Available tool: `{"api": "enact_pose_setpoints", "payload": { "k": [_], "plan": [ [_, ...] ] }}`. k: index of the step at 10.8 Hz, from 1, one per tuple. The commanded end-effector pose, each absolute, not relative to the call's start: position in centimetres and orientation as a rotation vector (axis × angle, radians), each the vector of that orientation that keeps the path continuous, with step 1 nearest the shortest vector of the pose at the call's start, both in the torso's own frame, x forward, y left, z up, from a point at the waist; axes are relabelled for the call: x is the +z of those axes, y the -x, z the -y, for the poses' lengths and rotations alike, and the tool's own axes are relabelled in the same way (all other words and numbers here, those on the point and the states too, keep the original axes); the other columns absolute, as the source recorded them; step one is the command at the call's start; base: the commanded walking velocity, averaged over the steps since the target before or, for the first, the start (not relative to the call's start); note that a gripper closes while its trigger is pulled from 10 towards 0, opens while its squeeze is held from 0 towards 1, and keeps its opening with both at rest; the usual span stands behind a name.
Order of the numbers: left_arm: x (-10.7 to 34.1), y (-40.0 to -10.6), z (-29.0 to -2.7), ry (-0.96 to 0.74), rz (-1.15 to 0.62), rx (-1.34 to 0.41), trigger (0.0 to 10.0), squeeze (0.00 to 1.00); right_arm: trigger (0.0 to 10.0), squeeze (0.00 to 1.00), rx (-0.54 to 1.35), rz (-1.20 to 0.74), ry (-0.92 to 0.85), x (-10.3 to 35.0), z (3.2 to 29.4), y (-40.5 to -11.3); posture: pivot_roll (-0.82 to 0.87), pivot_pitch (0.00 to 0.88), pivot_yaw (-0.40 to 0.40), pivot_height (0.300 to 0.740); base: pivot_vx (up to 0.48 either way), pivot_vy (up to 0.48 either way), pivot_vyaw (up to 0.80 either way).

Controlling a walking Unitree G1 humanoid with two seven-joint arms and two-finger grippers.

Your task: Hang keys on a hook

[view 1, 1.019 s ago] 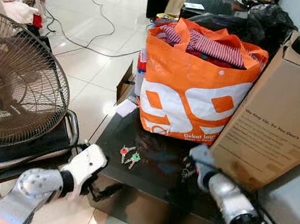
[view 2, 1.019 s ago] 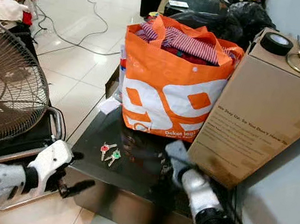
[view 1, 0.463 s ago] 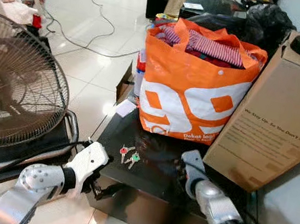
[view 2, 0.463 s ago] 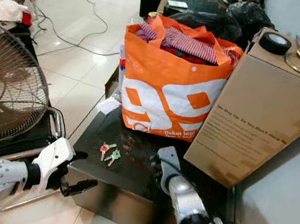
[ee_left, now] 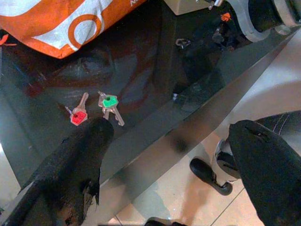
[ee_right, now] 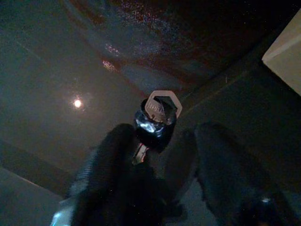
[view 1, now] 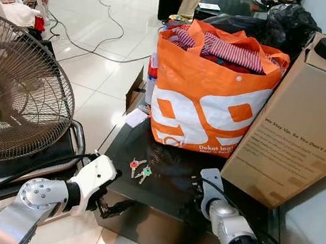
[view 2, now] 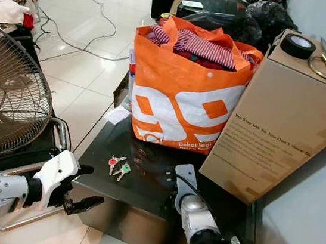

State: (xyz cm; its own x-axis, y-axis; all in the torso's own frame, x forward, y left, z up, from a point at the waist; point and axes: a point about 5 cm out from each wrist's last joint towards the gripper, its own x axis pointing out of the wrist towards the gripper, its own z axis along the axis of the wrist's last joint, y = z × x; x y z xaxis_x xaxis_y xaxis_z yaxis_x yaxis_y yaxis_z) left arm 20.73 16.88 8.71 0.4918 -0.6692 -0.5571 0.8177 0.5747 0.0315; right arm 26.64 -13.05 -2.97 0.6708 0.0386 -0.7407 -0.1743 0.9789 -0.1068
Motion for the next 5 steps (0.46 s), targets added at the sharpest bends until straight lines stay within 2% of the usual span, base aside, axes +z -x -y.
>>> {"api": "enact_pose_setpoints", "payload": {
  "k": [1, 5],
  "plan": [
    [8.54, -20.60, -17.00, -0.312, -0.543, -0.928, 10.0, 0.10, 0.0, 0.00, 0.099, -0.826, 0.155, -2.98, 13.17, -26.71, -0.02, 0.000, 0.000, 0.740, 0.000, 0.000, 0.00],
    [8.45, -20.41, -16.91, -0.318, -0.548, -0.932, 10.0, 0.10, 0.0, 0.00, 0.084, -0.825, 0.165, -3.47, 13.37, -26.34, -0.02, 0.000, -0.003, 0.740, 0.000, 0.000, 0.00]
  ]
}}
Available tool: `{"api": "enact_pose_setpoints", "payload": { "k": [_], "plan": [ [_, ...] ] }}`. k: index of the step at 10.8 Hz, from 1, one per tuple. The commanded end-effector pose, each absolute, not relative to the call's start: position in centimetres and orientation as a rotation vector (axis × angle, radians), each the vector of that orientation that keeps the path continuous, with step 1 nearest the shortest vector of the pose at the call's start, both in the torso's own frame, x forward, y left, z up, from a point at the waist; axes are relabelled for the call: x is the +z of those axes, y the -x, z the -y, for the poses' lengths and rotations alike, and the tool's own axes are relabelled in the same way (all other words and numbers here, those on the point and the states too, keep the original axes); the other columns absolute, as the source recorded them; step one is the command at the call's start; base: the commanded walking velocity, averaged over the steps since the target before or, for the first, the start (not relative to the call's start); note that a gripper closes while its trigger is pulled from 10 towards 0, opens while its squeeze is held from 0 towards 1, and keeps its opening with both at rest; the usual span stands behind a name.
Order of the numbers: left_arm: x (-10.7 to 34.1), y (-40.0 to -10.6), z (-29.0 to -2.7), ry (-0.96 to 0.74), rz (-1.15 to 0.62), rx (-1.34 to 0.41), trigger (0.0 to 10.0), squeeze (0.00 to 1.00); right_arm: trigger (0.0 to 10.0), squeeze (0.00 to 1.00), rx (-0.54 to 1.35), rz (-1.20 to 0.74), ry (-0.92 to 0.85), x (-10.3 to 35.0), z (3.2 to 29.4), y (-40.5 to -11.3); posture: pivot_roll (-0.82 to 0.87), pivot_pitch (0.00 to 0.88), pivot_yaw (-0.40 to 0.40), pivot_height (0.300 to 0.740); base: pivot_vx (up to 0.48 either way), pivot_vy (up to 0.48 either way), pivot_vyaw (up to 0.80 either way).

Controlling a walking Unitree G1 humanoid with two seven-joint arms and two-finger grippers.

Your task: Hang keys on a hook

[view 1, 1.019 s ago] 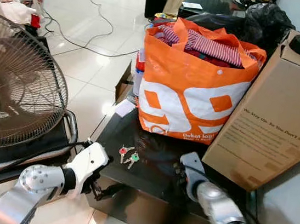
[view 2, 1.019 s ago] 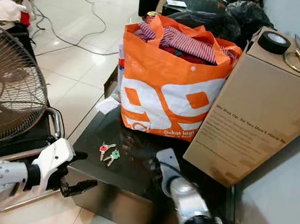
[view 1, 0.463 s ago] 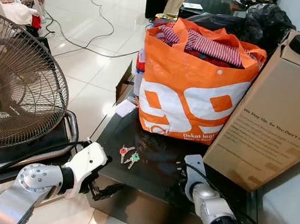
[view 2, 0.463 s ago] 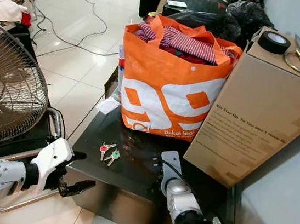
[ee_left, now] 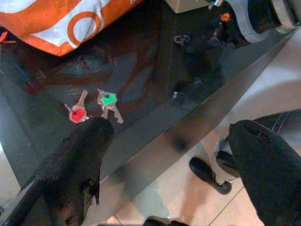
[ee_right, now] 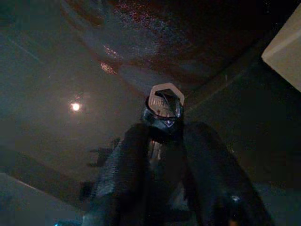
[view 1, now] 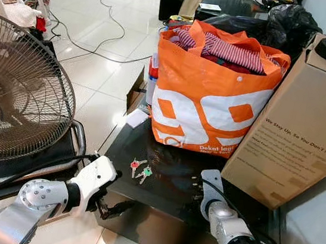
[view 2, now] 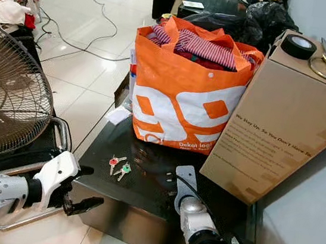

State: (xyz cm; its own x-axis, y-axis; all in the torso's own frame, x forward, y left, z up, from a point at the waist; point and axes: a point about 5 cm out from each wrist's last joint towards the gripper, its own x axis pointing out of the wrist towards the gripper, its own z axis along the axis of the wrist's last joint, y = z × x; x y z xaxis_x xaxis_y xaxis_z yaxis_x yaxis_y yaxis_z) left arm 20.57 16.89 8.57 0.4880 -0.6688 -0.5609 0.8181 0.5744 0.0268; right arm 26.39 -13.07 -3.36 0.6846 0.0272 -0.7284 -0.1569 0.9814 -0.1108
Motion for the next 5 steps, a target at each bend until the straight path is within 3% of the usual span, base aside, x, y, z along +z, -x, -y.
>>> {"api": "enact_pose_setpoints", "payload": {
  "k": [1, 5],
  "plan": [
    [8.44, -20.39, -16.92, -0.319, -0.548, -0.931, 10.0, 0.10, 0.0, 0.00, 0.089, -0.825, 0.167, -3.50, 13.25, -26.34, -0.02, 0.000, -0.005, 0.740, 0.000, 0.000, 0.00],
    [8.46, -20.35, -16.75, -0.319, -0.543, -0.930, 10.0, 0.10, 0.0, 0.00, 0.099, -0.822, 0.173, -3.55, 13.28, -26.35, -0.02, 0.000, -0.008, 0.740, 0.000, 0.000, 0.00]
  ]
}}
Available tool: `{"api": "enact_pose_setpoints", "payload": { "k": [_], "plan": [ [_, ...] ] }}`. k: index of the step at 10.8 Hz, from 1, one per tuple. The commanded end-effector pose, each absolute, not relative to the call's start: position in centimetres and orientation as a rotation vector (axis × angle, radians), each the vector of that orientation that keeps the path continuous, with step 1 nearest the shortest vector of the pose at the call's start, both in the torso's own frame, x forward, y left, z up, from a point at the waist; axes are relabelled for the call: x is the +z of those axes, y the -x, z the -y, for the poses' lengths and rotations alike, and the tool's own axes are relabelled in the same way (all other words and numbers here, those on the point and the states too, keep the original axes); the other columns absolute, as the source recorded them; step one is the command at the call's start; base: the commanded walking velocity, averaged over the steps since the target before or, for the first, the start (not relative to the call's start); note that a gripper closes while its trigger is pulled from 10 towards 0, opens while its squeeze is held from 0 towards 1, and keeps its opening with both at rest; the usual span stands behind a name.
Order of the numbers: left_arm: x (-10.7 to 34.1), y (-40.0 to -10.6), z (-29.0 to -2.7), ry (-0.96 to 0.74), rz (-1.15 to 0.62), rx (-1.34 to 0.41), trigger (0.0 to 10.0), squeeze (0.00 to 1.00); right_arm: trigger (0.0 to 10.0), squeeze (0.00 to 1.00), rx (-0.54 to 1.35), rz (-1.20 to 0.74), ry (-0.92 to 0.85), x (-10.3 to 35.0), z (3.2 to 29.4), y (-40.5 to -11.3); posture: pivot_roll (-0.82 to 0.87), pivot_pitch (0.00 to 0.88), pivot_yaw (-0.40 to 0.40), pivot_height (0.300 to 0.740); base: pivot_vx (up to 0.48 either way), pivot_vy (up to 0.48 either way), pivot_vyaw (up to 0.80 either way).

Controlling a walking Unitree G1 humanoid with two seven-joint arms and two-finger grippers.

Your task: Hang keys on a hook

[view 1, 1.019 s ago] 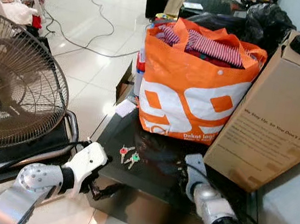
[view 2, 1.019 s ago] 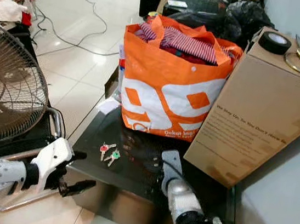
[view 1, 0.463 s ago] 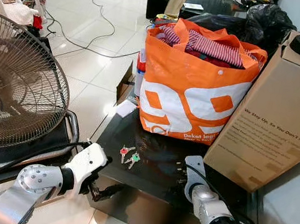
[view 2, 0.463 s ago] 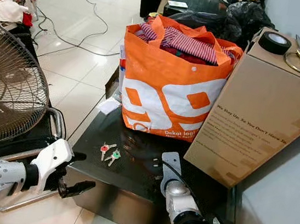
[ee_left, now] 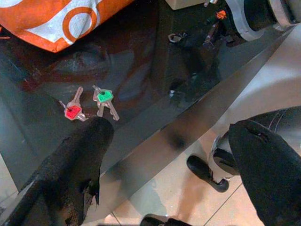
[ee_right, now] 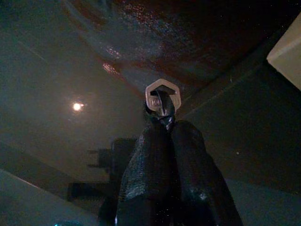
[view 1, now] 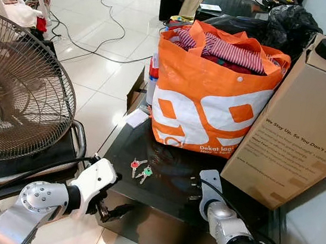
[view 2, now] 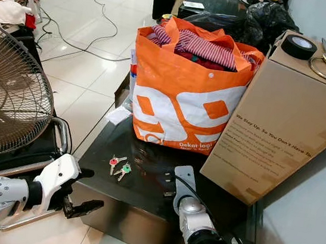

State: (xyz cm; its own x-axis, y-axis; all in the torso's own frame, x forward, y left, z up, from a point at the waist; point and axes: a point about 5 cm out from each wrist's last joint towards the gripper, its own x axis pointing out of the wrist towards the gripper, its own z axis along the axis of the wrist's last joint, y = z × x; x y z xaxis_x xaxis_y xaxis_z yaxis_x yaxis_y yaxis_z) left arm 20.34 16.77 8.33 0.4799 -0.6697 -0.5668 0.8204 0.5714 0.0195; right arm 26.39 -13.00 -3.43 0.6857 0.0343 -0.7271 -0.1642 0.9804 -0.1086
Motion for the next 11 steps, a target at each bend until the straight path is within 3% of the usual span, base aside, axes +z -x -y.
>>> {"api": "enact_pose_setpoints", "payload": {
  "k": [1, 6, 9, 10, 11],
  "plan": [
    [8.4, -20.4, -16.7, -0.317, -0.543, -0.930, 10.0, 0.10, 0.0, 0.00, 0.103, -0.821, 0.173, -3.6, 13.3, -26.4, -0.02, 0.000, -0.008, 0.740, 0.000, 0.000, 0.00],
    [7.9, -21.7, -15.8, -0.315, -0.500, -0.917, 10.0, 0.10, 0.0, 0.00, 0.159, -0.754, 0.176, -2.0, 14.5, -27.9, -0.05, 0.000, -0.009, 0.740, 0.000, 0.000, 0.00],
    [8.4, -23.7, -15.2, -0.319, -0.430, -0.877, 10.0, 0.10, 0.0, 0.00, 0.254, -0.641, 0.167, 0.7, 17.2, -27.8, -0.06, 0.000, -0.006, 0.740, 0.000, 0.000, 0.00],
    [8.9, -24.7, -14.9, -0.294, -0.380, -0.840, 10.0, 0.10, 0.0, 0.00, 0.308, -0.536, 0.041, 3.3, 18.1, -26.7, -0.06, 0.000, -0.004, 0.740, 0.000, 0.000, 0.00],
    [9.6, -25.2, -14.7, -0.252, -0.343, -0.817, 10.0, 0.10, 0.0, 0.00, 0.378, -0.405, -0.168, 6.0, 17.5, -26.0, -0.06, 0.000, -0.002, 0.740, 0.000, 0.000, 0.00]
  ]
}}
